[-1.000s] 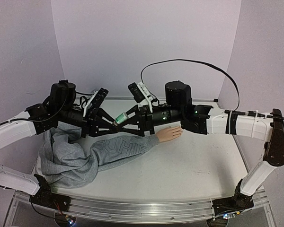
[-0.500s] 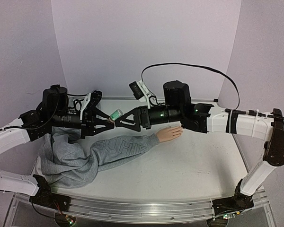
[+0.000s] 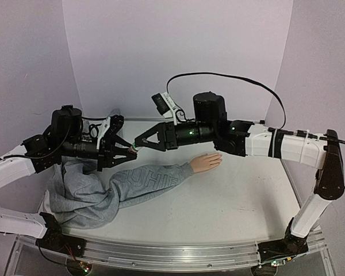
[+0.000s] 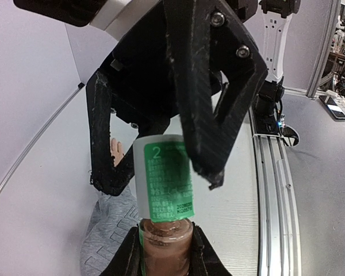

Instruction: Paint the nails

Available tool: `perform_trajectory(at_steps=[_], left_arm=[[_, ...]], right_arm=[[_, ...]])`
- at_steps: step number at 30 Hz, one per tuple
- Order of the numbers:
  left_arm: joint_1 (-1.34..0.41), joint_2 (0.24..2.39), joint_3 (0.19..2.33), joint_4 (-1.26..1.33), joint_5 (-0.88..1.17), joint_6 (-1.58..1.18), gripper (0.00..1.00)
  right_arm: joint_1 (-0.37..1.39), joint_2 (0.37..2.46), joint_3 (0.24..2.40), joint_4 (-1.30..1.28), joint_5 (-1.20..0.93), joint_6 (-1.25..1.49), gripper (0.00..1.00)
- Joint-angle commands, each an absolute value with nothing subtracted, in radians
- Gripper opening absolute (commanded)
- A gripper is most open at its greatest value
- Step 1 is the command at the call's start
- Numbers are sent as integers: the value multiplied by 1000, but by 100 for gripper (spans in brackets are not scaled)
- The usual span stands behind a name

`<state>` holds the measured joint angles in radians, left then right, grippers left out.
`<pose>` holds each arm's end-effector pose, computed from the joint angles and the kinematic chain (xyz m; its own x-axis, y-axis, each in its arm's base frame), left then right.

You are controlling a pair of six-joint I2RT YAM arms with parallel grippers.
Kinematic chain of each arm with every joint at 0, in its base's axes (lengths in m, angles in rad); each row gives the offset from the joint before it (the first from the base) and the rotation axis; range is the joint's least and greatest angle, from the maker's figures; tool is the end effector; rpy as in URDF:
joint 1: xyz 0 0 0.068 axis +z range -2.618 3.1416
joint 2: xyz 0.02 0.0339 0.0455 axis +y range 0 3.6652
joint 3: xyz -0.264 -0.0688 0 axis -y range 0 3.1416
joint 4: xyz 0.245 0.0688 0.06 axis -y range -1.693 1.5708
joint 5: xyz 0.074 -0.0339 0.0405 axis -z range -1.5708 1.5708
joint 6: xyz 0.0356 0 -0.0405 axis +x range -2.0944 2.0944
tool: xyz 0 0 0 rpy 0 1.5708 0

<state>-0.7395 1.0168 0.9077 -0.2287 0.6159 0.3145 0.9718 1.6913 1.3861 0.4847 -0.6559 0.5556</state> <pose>0.1549 -0.1691 0.3368 0.0619 0.2853 -0.9564 0.9818 0.1551 0.1098 0.2099 0.3459 0.3774 -0.4382 0.0995 -0.8934 -0.8966 -0.1192 0.4265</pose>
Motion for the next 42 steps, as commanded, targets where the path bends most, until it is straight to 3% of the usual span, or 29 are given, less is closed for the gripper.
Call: perform_trajectory(at_steps=[1, 10, 24, 42], left_arm=[[-739, 986, 922, -222, 612, 327, 0], [-739, 993, 923, -224, 612, 327, 0], [-739, 1007, 926, -230, 586, 329, 0], [-739, 1022, 920, -253, 545, 357, 0]], right_arm=[[976, 1711, 1440, 504, -702, 559, 55], [976, 1699, 1429, 503, -710, 547, 39], [976, 1656, 1400, 505, -678, 528, 0], [974, 1607, 1373, 506, -662, 512, 0]])
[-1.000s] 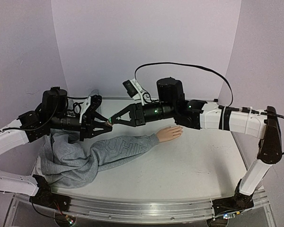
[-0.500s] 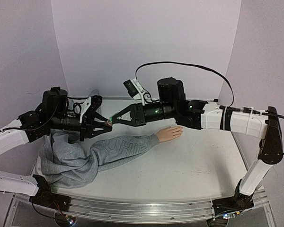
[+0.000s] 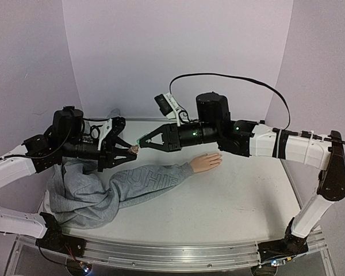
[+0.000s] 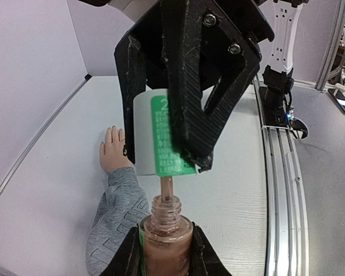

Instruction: Paint the nails

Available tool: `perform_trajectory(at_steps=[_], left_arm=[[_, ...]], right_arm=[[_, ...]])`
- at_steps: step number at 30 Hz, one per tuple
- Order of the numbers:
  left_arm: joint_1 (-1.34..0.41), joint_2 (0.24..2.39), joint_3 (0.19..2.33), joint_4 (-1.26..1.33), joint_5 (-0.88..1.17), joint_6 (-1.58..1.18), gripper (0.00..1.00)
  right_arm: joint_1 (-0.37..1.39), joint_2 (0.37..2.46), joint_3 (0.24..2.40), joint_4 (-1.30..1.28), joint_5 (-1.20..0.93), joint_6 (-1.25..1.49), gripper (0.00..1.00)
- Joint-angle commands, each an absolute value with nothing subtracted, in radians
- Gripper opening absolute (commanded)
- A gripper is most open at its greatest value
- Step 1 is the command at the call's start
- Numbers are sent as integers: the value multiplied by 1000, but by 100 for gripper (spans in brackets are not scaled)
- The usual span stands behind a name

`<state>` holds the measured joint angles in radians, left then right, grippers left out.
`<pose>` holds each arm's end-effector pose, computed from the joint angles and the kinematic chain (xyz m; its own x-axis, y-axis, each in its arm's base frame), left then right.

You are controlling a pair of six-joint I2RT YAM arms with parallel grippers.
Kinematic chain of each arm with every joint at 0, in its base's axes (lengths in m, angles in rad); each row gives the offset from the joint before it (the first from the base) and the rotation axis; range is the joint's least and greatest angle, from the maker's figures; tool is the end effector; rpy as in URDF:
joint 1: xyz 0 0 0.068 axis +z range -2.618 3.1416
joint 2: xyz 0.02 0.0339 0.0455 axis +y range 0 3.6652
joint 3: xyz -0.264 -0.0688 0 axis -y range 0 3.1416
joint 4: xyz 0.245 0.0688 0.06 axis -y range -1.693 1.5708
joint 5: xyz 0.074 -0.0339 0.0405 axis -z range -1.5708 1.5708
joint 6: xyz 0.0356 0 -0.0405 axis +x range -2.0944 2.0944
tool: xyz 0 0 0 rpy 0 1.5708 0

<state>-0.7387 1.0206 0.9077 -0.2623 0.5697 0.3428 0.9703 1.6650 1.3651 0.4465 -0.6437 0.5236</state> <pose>0.1563 -0.1683 0.3325 0.0601 0.3281 -0.9427 0.9745 0.1852 0.1266 0.2073 0.3404 0.3762 -0.4262 0.0854 -0.9006 -0.9033 -0.0931 0.4187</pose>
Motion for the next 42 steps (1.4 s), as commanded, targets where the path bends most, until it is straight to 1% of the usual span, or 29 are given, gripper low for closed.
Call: perform_trajectory(at_steps=[1, 11, 18, 23, 29, 32, 34, 39, 42], left_arm=[[-739, 1022, 920, -254, 544, 358, 0], [-739, 1033, 922, -259, 538, 364, 0], [-739, 1019, 914, -261, 520, 358, 0], [-739, 1014, 926, -259, 444, 310, 0], [-734, 1009, 964, -223, 335, 261, 0], [-732, 1026, 1006, -213, 307, 254, 0], [-728, 1040, 1027, -200, 291, 248, 0], [-701, 1087, 1053, -125, 301, 208, 0], [-678, 1117, 1061, -93, 337, 188, 0]], right_arm=[[974, 1603, 1372, 505, -659, 512, 0], [966, 1555, 1344, 505, -623, 511, 0], [919, 1481, 1273, 505, -578, 513, 0], [796, 1409, 1140, 506, -565, 472, 0], [568, 1333, 905, 505, -575, 338, 0], [439, 1329, 828, 506, -638, 272, 0], [370, 1329, 788, 507, -639, 229, 0], [241, 1384, 737, 505, -637, 184, 0], [210, 1443, 740, 496, -618, 163, 0]])
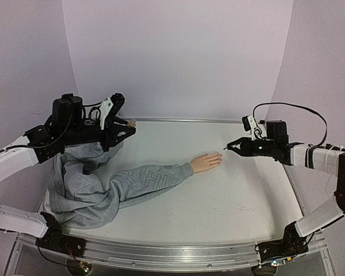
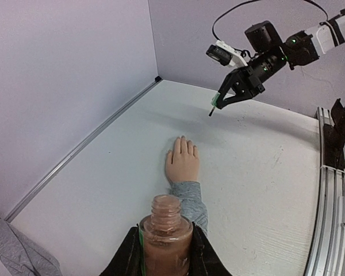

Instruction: Paint the nails

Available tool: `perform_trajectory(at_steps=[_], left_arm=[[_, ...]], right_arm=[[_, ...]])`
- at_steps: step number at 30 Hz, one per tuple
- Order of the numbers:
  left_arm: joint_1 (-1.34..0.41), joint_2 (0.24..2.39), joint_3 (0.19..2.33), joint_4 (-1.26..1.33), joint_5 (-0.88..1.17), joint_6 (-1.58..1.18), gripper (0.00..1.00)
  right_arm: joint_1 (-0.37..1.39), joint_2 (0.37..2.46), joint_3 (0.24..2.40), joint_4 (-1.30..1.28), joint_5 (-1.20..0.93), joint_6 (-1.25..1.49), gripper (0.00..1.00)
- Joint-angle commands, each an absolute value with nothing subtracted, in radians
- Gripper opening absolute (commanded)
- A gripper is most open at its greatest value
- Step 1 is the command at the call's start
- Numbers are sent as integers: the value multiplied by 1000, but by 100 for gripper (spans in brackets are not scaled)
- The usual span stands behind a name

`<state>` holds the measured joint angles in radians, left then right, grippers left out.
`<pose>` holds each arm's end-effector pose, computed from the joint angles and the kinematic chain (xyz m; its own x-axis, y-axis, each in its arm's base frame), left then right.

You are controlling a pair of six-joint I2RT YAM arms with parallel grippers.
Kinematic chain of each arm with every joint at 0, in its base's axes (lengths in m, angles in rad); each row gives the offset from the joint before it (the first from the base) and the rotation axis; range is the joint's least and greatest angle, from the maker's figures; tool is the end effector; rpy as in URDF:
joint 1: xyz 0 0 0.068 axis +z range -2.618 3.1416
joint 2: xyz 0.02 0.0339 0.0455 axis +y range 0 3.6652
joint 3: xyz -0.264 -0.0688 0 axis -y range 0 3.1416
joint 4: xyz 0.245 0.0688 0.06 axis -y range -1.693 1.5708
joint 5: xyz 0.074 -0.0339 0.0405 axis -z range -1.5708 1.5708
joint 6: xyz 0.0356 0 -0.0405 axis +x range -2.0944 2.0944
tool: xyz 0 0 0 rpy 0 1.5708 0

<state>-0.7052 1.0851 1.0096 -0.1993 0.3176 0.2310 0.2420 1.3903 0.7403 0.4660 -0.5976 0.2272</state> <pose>0.1827 -0.1701 0.3591 -0.0078 0.2922 -0.9563 0.8695 0.4743 0.1379 0.2919 0.0927 0.2538 -0.3387 0.1082 -0.9347 -0.6763 0.6627 0.3217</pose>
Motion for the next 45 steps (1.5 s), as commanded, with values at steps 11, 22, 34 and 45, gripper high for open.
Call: perform_trajectory(at_steps=[11, 22, 34, 45], left_arm=[[-639, 1210, 1044, 53, 371, 193, 0], [-601, 1273, 997, 136, 403, 202, 0], [-567, 1281, 972, 175, 421, 190, 0], [-563, 1297, 978, 179, 435, 182, 0]], right_arm=[[204, 1660, 821, 540, -563, 134, 0], [200, 1774, 853, 584, -498, 133, 0], [196, 1825, 844, 639, -525, 141, 0], [196, 1820, 836, 638, -528, 157, 0]])
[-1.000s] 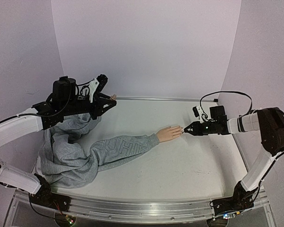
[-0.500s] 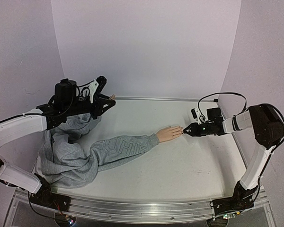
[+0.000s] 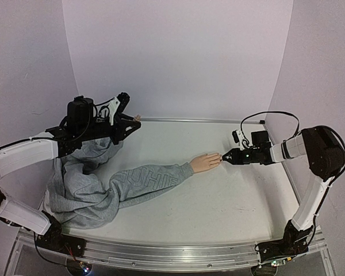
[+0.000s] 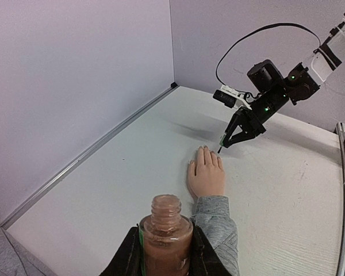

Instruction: Paint the nails

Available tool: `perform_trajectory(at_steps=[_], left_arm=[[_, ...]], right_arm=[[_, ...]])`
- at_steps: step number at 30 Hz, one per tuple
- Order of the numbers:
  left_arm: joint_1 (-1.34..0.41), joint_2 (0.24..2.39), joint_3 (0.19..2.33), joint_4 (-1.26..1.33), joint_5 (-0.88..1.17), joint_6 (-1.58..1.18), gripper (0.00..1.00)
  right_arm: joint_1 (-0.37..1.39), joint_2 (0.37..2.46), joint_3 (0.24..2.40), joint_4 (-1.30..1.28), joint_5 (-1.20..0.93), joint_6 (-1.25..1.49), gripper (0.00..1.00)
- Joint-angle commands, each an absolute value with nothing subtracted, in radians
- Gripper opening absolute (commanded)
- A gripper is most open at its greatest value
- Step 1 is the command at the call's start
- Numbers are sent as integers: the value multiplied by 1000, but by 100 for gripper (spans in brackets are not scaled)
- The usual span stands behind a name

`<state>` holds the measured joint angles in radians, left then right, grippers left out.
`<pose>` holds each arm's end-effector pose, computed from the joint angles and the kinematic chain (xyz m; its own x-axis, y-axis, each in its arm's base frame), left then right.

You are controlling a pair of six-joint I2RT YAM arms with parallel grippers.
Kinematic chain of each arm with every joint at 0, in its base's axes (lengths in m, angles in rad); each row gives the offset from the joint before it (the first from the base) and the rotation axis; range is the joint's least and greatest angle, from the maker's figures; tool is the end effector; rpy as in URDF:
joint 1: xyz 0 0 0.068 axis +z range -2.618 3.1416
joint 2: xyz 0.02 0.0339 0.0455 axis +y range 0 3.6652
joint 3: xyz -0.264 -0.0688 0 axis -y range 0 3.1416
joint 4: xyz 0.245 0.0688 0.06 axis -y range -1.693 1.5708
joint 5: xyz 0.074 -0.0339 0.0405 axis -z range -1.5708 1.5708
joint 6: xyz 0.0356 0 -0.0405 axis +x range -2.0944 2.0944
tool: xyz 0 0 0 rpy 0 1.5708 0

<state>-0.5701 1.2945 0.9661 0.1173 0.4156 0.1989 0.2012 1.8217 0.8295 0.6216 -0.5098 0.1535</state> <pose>0.2477 -0.1759 0.3229 -0.0097 0.2209 -0.9752 0.8447 0.5238 0.1103 0.3568 0.0905 0.1589 -0.4455 0.0453 -0.8941 -0.5586 0.7664 0.3172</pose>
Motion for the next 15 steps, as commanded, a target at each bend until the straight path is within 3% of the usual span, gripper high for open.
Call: perform_trajectory(at_steps=[1, 15], left_arm=[[-563, 1299, 977, 178, 436, 181, 0], [-562, 1300, 981, 178, 446, 175, 0]], right_arm=[[196, 1818, 836, 634, -527, 158, 0], [196, 1827, 839, 626, -541, 164, 0]])
